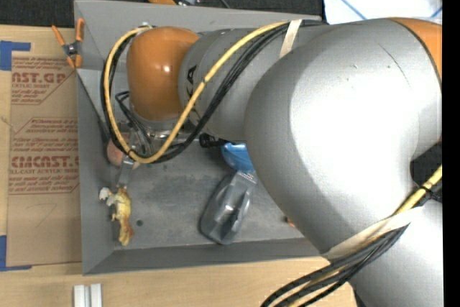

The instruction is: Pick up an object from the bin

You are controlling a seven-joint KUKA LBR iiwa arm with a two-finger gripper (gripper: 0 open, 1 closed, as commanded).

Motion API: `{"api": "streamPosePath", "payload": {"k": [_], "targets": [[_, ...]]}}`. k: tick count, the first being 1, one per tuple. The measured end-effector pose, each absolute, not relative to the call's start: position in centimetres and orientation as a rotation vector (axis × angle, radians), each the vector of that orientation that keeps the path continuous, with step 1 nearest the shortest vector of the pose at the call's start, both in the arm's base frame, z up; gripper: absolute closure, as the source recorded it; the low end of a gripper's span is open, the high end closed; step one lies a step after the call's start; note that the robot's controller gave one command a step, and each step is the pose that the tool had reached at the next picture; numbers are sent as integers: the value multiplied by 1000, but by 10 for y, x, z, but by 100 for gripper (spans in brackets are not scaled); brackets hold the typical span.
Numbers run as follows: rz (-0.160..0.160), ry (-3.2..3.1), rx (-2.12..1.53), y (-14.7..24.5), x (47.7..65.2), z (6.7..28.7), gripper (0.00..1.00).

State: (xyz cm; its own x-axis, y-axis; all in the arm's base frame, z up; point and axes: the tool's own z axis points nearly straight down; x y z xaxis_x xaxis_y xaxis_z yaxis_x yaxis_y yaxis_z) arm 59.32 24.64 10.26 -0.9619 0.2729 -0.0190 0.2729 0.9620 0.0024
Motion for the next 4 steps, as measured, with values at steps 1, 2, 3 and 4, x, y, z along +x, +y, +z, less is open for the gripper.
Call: {"api": "streamPosePath", "payload": {"k": [1,2,3,4], "targets": [[21,3080,241,243,600,83,0],[17,3013,721,246,602,83,100],[18,3013,721,246,602,83,100],[20,3012,719,247,602,97,100]]}}
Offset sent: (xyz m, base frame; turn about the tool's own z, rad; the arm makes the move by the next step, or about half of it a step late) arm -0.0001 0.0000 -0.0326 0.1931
